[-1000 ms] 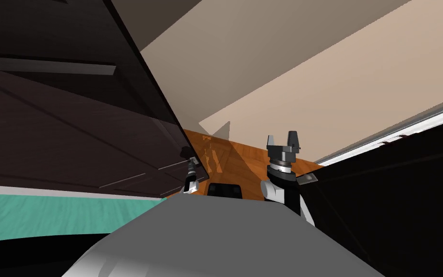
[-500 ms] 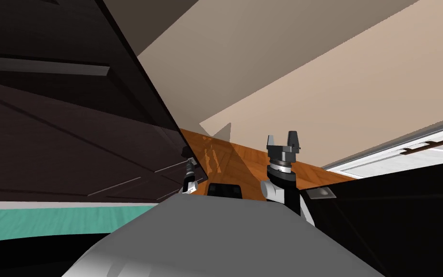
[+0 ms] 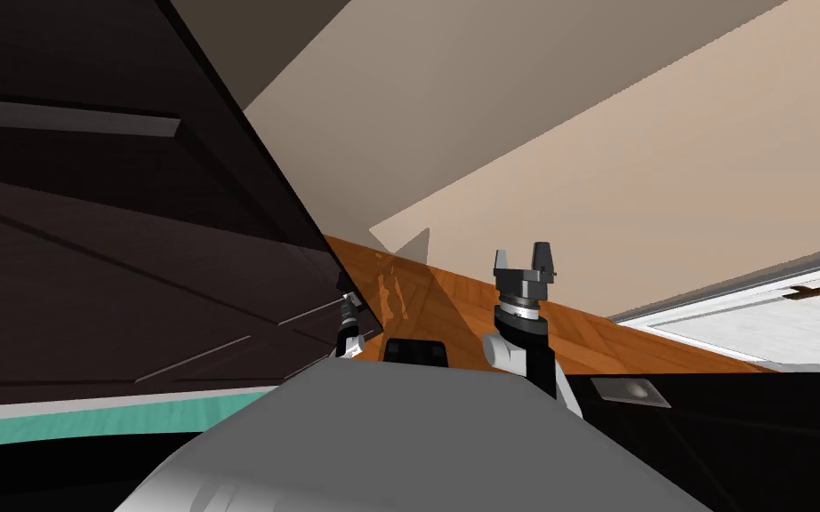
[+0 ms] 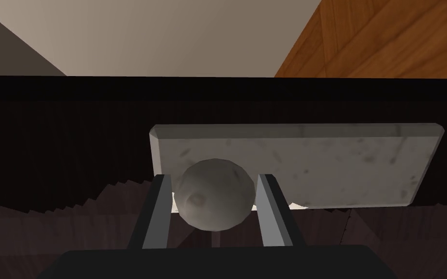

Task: Push the door open

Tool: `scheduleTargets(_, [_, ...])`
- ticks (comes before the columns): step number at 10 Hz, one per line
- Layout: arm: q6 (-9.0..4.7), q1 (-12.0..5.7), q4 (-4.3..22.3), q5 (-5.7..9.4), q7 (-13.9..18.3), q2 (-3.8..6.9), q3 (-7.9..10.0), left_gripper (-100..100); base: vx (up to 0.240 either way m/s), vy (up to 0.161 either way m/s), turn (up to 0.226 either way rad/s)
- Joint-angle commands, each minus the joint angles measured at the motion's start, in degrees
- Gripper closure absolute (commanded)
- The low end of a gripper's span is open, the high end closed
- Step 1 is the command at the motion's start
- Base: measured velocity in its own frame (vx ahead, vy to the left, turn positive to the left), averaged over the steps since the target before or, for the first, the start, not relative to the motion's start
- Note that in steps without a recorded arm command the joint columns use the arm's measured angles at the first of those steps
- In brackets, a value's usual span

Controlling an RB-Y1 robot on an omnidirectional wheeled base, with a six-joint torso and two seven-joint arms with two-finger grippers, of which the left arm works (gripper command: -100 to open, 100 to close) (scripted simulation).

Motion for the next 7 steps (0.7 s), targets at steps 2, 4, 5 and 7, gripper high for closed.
scheduleTargets(2, [-0.35,-0.05,-0.13,1.24,-0.35,0.41,2.34,100,0.251,-0.022,0.072])
scheduleTargets(4, [-0.44,0.01,-0.1,1.9,-0.73,-0.11,3.55,100,0.224,0.024,0.062])
scheduleTargets(5, [-0.24,-0.09,0.35,1.7,-0.56,-0.08,3.07,100,0.094,0.019,0.015])
scheduleTargets(7, [-0.51,-0.08,0.25,2.66,-1.07,0.71,4.7,100,0.184,0.022,0.036])
